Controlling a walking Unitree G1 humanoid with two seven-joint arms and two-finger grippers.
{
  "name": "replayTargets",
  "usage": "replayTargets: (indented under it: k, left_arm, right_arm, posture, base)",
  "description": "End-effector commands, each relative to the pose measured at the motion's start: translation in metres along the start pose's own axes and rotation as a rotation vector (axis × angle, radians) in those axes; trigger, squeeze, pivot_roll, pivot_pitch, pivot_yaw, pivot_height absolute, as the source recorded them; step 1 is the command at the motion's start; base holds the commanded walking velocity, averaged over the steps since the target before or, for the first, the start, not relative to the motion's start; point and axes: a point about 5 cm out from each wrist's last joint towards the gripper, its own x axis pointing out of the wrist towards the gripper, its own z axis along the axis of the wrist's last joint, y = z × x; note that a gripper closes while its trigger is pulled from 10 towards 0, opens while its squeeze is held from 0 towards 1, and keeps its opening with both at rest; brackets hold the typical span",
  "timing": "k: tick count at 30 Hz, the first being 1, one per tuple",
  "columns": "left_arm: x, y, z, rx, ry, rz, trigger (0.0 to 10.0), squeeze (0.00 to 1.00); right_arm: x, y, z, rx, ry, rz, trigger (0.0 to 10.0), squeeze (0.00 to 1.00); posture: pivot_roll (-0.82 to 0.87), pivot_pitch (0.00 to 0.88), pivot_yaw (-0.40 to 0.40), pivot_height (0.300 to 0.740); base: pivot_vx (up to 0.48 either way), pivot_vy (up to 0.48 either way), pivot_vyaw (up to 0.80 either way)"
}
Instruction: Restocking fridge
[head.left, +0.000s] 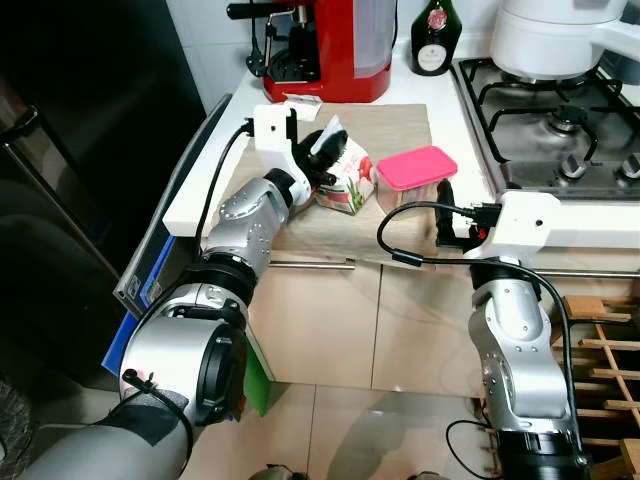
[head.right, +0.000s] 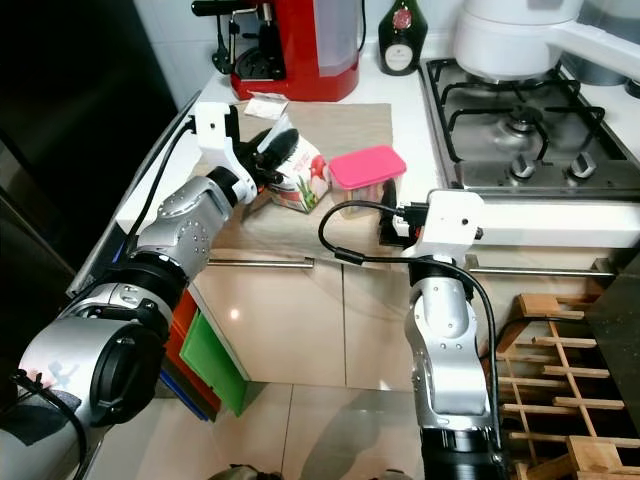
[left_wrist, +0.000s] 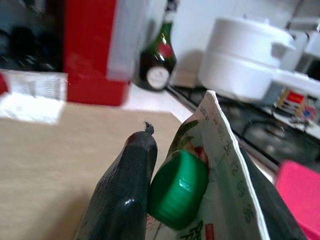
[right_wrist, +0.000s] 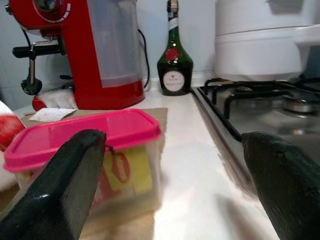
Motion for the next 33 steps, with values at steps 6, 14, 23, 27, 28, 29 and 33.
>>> replayTargets:
  k: [6,14,23,27,28,29,33]
  left_arm:
    - [0.005,-0.024,0.073,0.156,-0.251,-0.244,0.0,0.00]
    - [-0.055,-0.022,0.087,0.246,-0.240,-0.193,10.0,0.00]
    - [-0.069,-0.049,0.043,0.247,-0.159,-0.115,10.0,0.00]
    - [-0.077,-0.041,0.039,0.218,-0.131,-0.063,10.0,0.00]
    - [-0.078,-0.042,0.034,0.220,-0.118,-0.062,10.0,0.00]
    - [-0.078,-0.042,0.034,0.220,-0.118,-0.062,10.0,0.00]
    - [-0.081,-0.047,0.014,0.218,-0.070,-0.052,10.0,0.00]
  right_arm:
    - [0.005,0.004,0.002,0.017,-0.030,0.014,10.0,0.00]
    - [0.001,-0.004,-0.005,0.014,-0.022,-0.019,10.0,0.00]
    - [0.013,0.019,-0.009,0.031,-0.012,0.109,10.0,0.00]
    - [0.013,0.014,-0.011,0.058,0.004,0.078,10.0,0.00]
    - [0.012,0.010,-0.013,0.087,0.021,0.054,10.0,0.00]
    - [0.012,0.010,-0.013,0.087,0.021,0.054,10.0,0.00]
    - [0.007,0.001,-0.020,0.084,0.043,0.019,10.0,0.00]
  posture:
    - [-0.04,0.000,0.116,0.732]
    - [0.00,0.000,0.111,0.732]
    - [0.07,0.000,0.032,0.732]
    - [0.05,0.000,0.045,0.732]
    - [0.05,0.000,0.049,0.732]
    - [0.05,0.000,0.049,0.732]
    - [0.03,0.000,0.061,0.732]
  base:
    - [0.000,0.000,0.00]
    - [0.000,0.000,0.00]
    - [0.000,0.000,0.00]
    - [0.000,0.000,0.00]
    - [0.000,0.000,0.00]
    - [0.000,0.000,0.00]
    - [-0.060,0.000,0.00]
